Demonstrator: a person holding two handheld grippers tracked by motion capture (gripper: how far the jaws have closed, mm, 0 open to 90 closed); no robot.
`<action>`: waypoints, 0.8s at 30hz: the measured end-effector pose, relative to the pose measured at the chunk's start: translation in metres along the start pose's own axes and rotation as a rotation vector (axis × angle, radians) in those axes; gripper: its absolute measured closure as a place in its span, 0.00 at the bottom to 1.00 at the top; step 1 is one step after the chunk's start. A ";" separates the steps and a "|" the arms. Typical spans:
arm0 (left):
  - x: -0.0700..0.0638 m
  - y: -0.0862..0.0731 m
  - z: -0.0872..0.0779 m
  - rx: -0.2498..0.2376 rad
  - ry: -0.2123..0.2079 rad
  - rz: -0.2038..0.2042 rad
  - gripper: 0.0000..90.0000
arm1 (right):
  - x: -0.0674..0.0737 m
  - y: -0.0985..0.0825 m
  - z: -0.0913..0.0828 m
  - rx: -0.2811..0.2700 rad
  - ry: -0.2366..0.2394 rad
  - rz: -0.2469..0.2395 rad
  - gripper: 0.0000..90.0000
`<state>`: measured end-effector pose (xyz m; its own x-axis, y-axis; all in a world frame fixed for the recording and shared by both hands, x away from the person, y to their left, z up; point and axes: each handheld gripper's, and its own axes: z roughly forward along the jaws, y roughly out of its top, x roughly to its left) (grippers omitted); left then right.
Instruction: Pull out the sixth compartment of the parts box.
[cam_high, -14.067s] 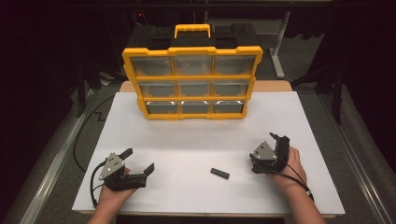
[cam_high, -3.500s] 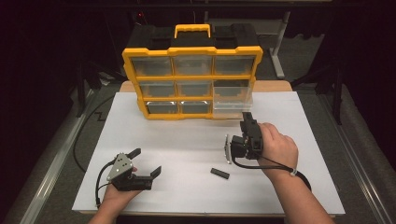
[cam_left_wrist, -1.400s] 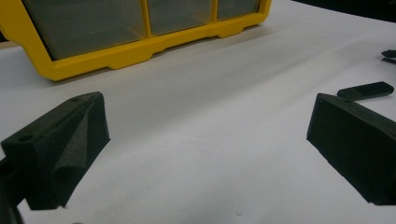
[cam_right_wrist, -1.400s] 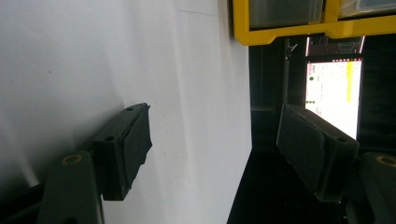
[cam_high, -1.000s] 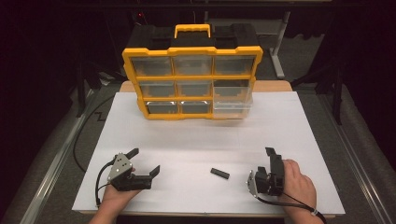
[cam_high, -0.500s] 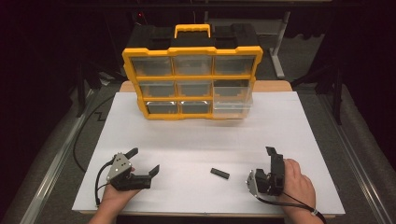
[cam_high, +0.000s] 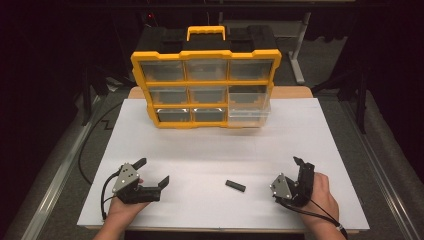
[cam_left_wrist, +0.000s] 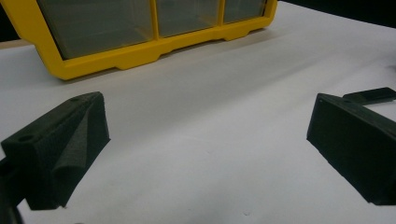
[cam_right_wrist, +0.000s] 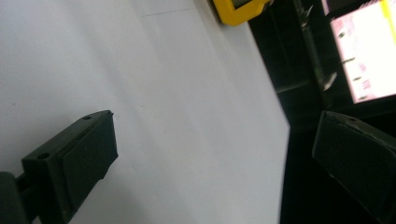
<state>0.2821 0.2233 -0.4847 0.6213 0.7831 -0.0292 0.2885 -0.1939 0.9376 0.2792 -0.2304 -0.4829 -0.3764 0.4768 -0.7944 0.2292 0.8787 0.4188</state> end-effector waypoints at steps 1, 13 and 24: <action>0.000 0.000 0.000 -0.001 0.000 -0.001 0.00 | -0.002 -0.002 0.001 0.003 0.024 0.030 0.00; 0.004 0.001 -0.001 0.004 0.000 -0.005 0.00 | -0.012 -0.017 0.006 -0.044 0.194 0.429 0.00; 0.006 0.001 -0.002 0.002 0.000 -0.006 0.00 | -0.013 -0.029 0.000 -0.132 0.344 0.710 0.00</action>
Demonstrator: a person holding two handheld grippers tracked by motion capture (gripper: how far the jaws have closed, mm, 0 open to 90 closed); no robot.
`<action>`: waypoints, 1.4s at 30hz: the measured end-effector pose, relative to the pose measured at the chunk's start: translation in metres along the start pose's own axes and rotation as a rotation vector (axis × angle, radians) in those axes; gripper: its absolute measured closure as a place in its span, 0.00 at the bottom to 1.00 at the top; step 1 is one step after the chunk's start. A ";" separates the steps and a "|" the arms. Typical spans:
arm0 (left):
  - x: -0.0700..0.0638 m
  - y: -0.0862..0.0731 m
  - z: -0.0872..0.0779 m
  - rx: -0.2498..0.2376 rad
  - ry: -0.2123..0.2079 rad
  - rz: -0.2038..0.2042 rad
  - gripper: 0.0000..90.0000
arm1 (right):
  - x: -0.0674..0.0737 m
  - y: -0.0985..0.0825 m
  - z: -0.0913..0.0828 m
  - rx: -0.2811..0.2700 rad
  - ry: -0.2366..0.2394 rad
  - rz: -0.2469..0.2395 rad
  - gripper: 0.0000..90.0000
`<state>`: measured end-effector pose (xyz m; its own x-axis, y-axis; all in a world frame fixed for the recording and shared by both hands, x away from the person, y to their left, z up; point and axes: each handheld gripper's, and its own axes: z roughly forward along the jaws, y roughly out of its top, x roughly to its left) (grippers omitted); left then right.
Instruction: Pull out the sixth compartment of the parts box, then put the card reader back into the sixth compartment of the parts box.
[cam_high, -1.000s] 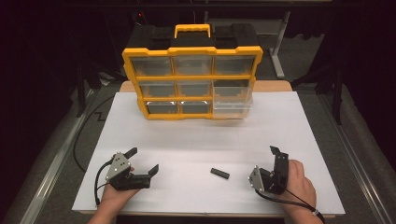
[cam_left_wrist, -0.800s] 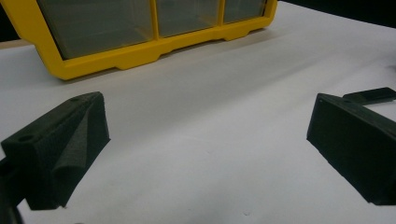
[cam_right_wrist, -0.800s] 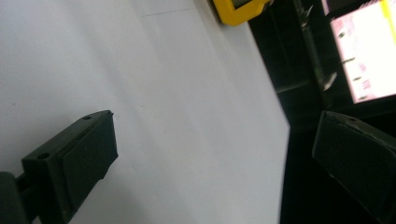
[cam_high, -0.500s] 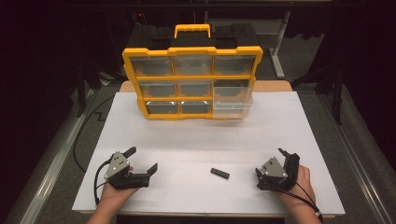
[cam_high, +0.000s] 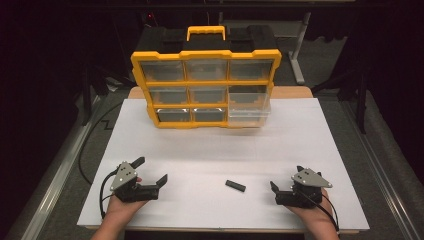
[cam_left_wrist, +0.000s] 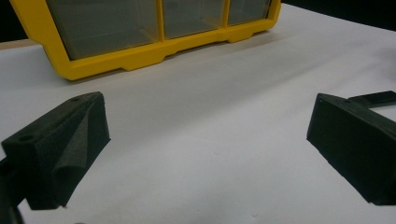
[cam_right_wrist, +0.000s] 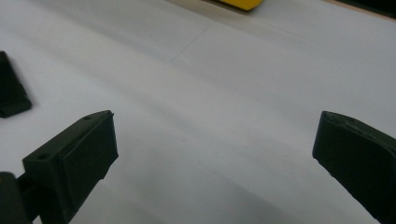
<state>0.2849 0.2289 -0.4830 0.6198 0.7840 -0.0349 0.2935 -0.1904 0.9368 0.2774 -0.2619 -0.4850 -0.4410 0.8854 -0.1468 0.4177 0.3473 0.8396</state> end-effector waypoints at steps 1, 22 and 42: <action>0.000 0.000 0.000 0.000 0.000 -0.001 0.00 | 0.000 0.000 -0.001 -0.011 -0.002 0.002 0.00; -0.002 0.001 0.002 0.029 -0.009 -0.019 0.00 | -0.006 0.003 -0.003 -0.145 0.096 0.150 0.00; 0.000 0.000 0.000 0.018 -0.006 -0.024 0.00 | 0.000 0.009 -0.003 -0.141 0.079 0.093 0.00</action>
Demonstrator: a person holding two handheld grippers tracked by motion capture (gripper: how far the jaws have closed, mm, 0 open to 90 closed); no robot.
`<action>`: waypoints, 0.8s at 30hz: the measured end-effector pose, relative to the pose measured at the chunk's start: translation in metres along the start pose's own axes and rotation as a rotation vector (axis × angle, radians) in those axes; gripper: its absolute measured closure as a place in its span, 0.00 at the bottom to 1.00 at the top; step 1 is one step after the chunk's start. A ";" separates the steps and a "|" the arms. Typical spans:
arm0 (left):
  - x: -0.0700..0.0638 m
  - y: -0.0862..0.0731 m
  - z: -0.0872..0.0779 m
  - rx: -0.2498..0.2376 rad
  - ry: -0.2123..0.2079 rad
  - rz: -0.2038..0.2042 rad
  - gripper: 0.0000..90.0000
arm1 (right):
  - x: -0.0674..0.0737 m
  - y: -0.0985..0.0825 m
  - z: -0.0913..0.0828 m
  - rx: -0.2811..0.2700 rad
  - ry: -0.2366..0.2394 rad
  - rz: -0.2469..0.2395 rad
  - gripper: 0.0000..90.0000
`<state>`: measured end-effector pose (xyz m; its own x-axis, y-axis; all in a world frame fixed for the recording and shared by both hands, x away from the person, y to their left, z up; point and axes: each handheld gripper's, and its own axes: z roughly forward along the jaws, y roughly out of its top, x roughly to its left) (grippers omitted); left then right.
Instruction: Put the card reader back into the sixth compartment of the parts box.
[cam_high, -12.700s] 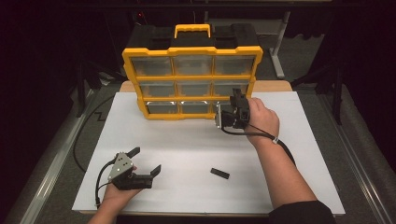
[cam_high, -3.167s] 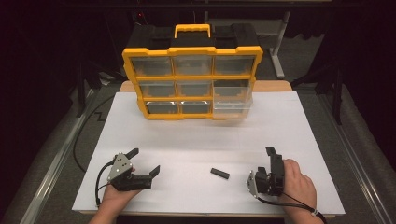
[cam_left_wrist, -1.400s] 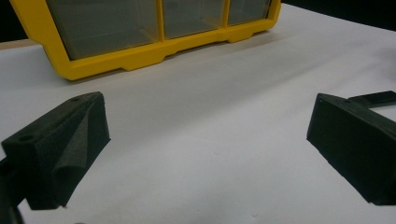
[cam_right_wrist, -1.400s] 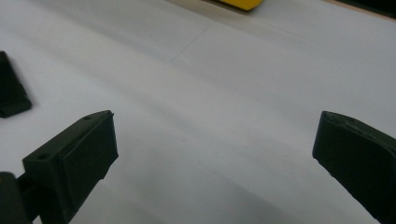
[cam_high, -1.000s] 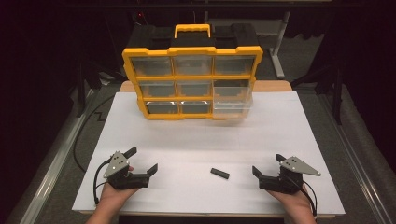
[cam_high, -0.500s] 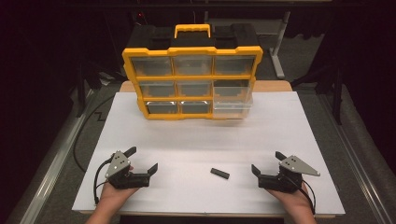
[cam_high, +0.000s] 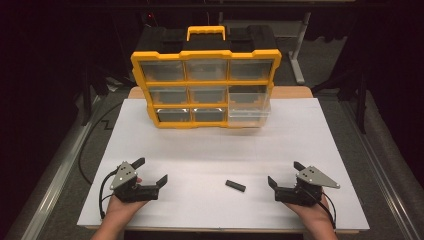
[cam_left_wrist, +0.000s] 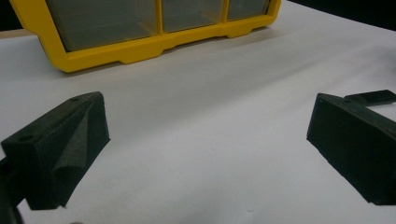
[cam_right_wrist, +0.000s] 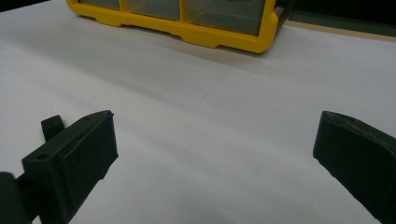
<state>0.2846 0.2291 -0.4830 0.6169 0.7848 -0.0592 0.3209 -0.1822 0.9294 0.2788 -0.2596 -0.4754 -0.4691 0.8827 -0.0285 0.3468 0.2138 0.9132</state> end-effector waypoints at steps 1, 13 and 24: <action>0.000 0.000 0.000 0.004 -0.001 0.001 0.00 | 0.000 0.001 0.001 0.012 -0.003 -0.002 0.00; 0.000 0.000 0.001 0.002 -0.006 -0.008 0.00 | 0.001 0.001 0.006 0.117 -0.008 -0.017 0.01; 0.000 0.000 0.001 0.002 -0.011 0.000 0.00 | 0.000 0.000 0.009 0.223 0.014 -0.019 0.01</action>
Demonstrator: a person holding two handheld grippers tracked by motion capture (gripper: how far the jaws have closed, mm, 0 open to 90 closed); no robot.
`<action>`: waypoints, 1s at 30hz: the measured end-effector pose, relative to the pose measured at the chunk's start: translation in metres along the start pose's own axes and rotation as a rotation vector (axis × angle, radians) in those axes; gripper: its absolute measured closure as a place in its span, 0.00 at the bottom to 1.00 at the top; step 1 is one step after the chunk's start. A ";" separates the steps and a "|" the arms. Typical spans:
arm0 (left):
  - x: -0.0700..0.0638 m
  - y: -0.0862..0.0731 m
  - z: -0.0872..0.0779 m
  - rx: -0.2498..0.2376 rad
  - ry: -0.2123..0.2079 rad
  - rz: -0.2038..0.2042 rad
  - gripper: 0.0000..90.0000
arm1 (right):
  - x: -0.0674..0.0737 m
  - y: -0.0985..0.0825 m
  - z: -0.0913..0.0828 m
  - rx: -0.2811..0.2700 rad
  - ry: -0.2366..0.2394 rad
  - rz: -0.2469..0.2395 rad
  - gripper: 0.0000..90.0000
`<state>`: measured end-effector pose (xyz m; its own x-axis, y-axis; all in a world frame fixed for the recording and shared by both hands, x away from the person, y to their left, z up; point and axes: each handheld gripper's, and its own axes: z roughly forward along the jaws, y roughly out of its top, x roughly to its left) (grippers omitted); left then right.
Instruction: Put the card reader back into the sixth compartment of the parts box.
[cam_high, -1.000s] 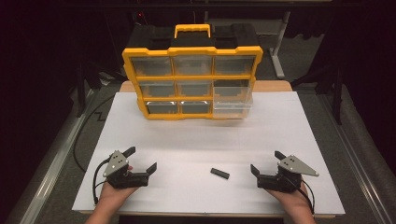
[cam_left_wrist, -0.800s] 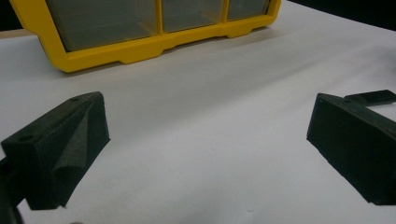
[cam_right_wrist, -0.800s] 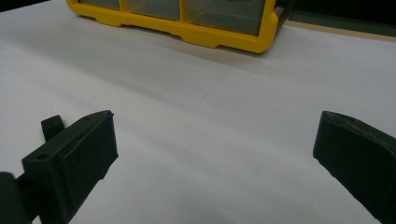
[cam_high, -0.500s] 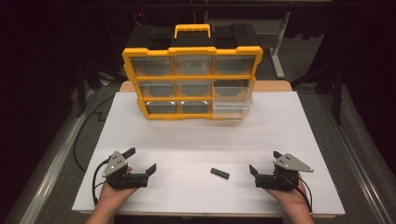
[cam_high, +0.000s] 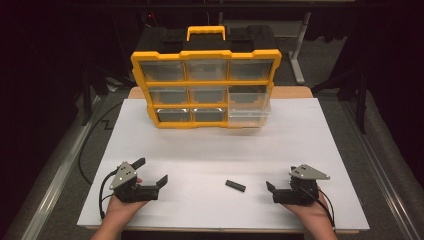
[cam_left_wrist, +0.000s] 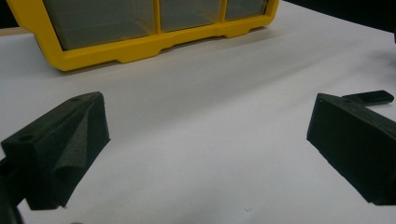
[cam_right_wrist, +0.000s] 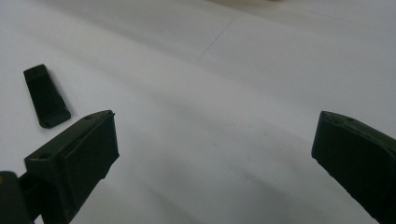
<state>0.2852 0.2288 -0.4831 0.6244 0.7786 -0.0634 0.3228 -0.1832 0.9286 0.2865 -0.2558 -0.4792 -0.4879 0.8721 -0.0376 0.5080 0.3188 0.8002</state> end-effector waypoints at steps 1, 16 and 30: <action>0.000 0.000 0.000 0.000 0.000 0.000 0.00 | 0.000 0.000 0.001 0.010 0.003 -0.002 0.01; 0.001 0.000 0.001 -0.006 -0.004 0.005 0.00 | 0.004 -0.001 0.002 0.109 0.059 -0.022 0.03; 0.001 0.000 0.005 -0.002 -0.018 0.007 0.00 | 0.016 0.004 0.012 0.137 0.171 -0.086 0.04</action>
<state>0.2895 0.2271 -0.4850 0.6395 0.7662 -0.0632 0.3168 -0.1878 0.9297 0.2895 -0.2357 -0.4840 -0.6408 0.7676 0.0092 0.5453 0.4467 0.7093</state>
